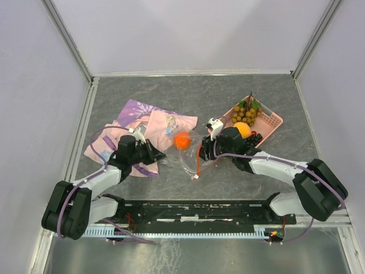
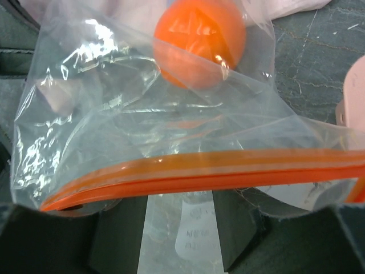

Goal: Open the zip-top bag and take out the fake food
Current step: Pick up the fake fruit from the zipper food storage bag.

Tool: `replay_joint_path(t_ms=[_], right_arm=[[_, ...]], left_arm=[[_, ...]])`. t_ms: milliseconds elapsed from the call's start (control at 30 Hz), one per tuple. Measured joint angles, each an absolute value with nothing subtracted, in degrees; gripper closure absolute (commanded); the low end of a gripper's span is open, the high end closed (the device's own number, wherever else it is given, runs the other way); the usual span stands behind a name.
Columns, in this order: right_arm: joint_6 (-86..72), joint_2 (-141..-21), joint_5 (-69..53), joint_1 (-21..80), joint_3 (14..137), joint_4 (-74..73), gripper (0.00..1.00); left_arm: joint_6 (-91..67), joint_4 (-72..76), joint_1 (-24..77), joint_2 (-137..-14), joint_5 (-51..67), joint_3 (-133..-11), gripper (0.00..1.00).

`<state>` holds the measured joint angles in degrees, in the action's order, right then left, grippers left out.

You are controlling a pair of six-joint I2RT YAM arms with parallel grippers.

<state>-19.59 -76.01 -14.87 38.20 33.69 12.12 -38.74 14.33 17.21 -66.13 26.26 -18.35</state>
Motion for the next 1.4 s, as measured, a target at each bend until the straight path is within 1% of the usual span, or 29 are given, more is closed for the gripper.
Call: replay_joint_path(t_ms=[333, 600, 800, 933, 1133, 1400], right_arm=[[-23.2, -86.2, -7.9, 41.6, 35.0, 23.8, 0.41], [-25.4, -91.4, -4.7, 42.2, 35.8, 29.6, 0.35], [-26.9, -94.1, -3.4, 42.3, 37.1, 32.5, 0.27], [-28.3, -96.4, -3.4, 42.3, 38.7, 34.2, 0.24], [-30.3, -98.5, -2.4, 42.4, 40.3, 34.9, 0.13], [-31.9, -101.2, -0.9, 43.5, 45.1, 34.5, 0.11]], left_arm=[[-38.7, 15.2, 17.2, -68.3, 28.2, -18.3, 0.97], [-38.7, 15.7, 17.2, -69.0, 29.2, -18.3, 0.97], [-38.7, 16.6, 17.2, -69.9, 30.0, -18.3, 0.97], [-38.7, 16.9, 17.2, -70.4, 30.4, -18.3, 0.97], [-38.7, 17.3, 17.2, -71.2, 30.6, -18.4, 0.97], [-38.7, 18.0, 18.0, -73.6, 31.1, -18.8, 0.97]])
